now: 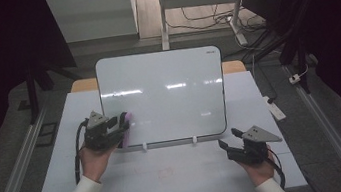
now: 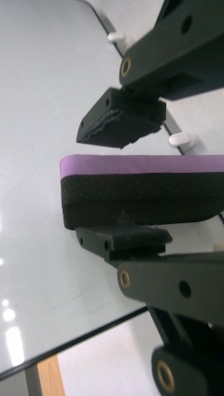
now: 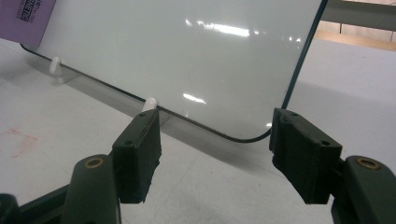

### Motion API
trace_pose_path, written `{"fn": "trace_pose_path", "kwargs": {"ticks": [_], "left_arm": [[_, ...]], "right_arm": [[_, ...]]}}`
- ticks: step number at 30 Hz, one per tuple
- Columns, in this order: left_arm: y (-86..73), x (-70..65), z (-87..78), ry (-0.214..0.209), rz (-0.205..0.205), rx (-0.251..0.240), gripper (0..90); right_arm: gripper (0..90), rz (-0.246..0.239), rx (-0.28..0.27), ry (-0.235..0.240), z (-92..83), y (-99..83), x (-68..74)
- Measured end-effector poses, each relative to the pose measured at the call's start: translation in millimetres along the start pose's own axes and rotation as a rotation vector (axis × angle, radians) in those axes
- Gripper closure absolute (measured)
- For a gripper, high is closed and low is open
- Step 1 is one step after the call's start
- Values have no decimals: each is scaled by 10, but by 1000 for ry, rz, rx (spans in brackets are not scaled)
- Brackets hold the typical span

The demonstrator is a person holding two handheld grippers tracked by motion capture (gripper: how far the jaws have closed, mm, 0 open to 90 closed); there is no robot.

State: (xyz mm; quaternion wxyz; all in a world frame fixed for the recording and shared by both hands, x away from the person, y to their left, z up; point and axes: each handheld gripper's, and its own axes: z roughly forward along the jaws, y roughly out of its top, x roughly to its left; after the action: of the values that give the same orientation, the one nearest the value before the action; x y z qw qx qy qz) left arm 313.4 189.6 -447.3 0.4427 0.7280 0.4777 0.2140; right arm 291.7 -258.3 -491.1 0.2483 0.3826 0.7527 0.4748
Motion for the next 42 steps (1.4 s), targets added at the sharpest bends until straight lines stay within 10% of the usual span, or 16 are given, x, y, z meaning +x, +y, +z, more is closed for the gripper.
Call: {"fn": "trace_pose_path", "kwargs": {"ticks": [15,28,42], "left_arm": [[-518,231,-442,-174,40,39,388],[-1006,377,-518,-198,15,128,327],[-991,356,-496,-217,22,112,294]], "right_arm": [[344,-35,40,56,-42,-115,-151],[344,-71,61,12,-99,-220,-328],[337,-134,76,23,-50,-216,-303]]}}
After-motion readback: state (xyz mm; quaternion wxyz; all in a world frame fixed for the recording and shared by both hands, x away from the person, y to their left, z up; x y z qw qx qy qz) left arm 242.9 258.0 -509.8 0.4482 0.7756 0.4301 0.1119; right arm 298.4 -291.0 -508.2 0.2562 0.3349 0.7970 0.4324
